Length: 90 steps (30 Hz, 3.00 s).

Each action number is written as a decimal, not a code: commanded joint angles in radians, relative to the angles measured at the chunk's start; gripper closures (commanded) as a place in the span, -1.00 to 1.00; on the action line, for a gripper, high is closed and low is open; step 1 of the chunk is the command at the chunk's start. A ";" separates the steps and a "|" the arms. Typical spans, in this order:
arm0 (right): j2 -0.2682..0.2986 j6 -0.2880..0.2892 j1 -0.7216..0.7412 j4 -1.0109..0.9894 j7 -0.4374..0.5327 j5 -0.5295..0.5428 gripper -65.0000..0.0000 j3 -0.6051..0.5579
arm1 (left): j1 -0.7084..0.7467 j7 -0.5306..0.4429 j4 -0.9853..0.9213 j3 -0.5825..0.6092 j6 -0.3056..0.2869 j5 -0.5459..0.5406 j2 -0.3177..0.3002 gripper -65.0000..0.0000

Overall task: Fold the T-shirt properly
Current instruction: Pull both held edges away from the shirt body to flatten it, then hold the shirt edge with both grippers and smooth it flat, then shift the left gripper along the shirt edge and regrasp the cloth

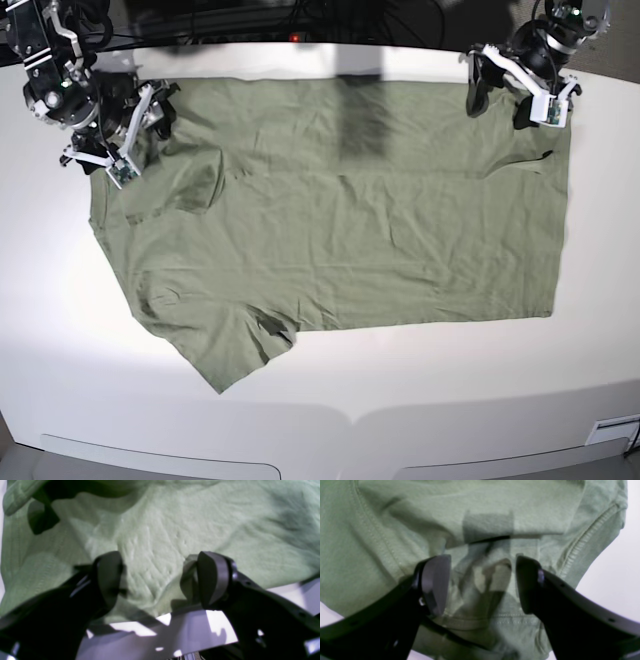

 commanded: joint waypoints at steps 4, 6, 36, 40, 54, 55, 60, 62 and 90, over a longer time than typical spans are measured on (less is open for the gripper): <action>0.016 0.015 -0.045 -0.010 -0.106 -0.032 -0.28 -0.004 | 0.056 0.617 -0.048 0.021 -0.005 0.071 0.010 -0.39; 0.016 0.015 -0.058 -0.010 -0.113 -0.033 -0.28 -0.004 | 0.059 0.617 -0.048 0.021 -0.005 0.071 0.010 -0.39; 0.013 -0.024 -0.143 0.064 -0.085 -0.052 -0.28 0.036 | 0.111 0.573 -0.043 0.020 -0.003 0.187 0.009 -0.39; 0.013 -0.024 -0.143 0.064 -0.079 -0.052 -0.28 0.036 | 0.085 0.562 -0.037 0.019 0.014 0.198 0.010 -0.39; 0.013 -0.024 -0.141 0.064 -0.067 -0.052 -0.28 0.036 | 0.066 0.529 0.065 0.019 0.013 0.199 0.010 -0.39; 0.013 -0.024 -0.140 0.064 -0.066 -0.052 -0.28 0.036 | 0.066 0.529 0.066 0.019 0.013 0.199 0.010 -0.39; 0.012 -0.024 -0.123 0.082 -0.063 -0.052 -0.28 0.036 | 0.064 0.487 0.066 0.019 0.013 0.199 0.010 -0.39; 0.002 -0.024 -0.104 0.091 -0.064 -0.052 -0.28 0.036 | 0.063 0.475 0.066 0.019 0.013 0.199 0.010 -0.39; -0.040 0.028 -0.082 0.097 -0.203 -0.142 -0.28 0.036 | 0.014 0.531 0.113 0.019 0.014 0.199 0.010 -0.39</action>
